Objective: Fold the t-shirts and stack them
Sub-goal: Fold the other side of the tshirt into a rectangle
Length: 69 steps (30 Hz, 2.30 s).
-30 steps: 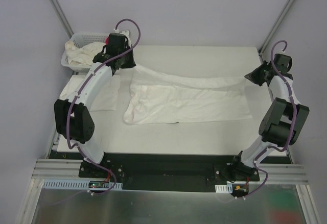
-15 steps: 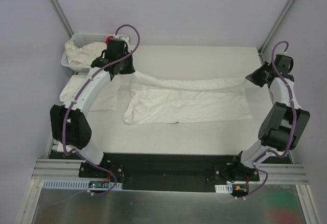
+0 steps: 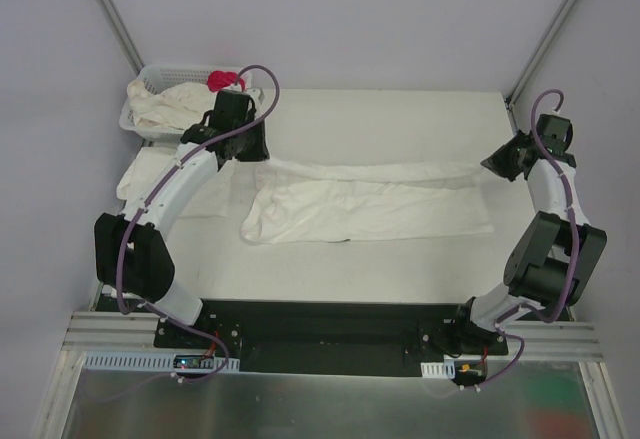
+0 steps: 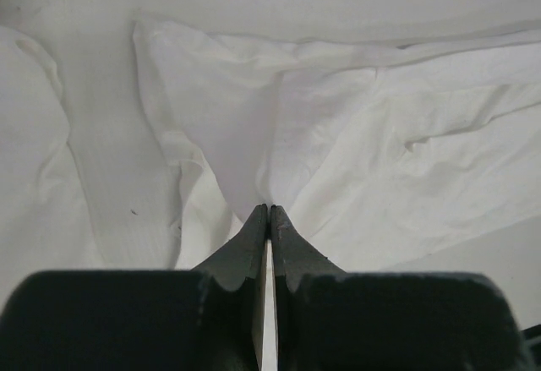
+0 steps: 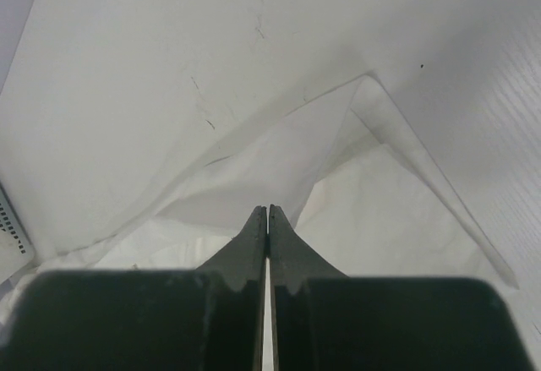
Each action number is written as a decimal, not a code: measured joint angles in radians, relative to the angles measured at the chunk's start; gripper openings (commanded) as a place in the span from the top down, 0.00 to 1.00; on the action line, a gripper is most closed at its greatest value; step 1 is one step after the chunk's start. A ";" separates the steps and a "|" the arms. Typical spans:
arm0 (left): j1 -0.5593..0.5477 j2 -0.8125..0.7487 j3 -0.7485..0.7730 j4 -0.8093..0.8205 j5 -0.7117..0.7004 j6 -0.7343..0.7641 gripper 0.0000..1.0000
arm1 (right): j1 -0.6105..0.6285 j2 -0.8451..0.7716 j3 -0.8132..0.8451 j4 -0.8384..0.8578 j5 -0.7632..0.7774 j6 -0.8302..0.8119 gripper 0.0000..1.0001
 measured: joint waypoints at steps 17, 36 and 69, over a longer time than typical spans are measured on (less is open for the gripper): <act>-0.019 -0.111 -0.151 -0.017 0.022 -0.033 1.00 | 0.031 -0.027 -0.079 -0.050 0.072 -0.005 0.99; -0.039 -0.134 -0.286 -0.027 0.034 -0.049 1.00 | 0.048 -0.129 -0.150 -0.176 0.228 -0.005 0.96; -0.072 -0.341 -0.529 0.014 -0.008 -0.094 1.00 | 0.195 -0.109 -0.128 -0.025 0.200 0.095 0.76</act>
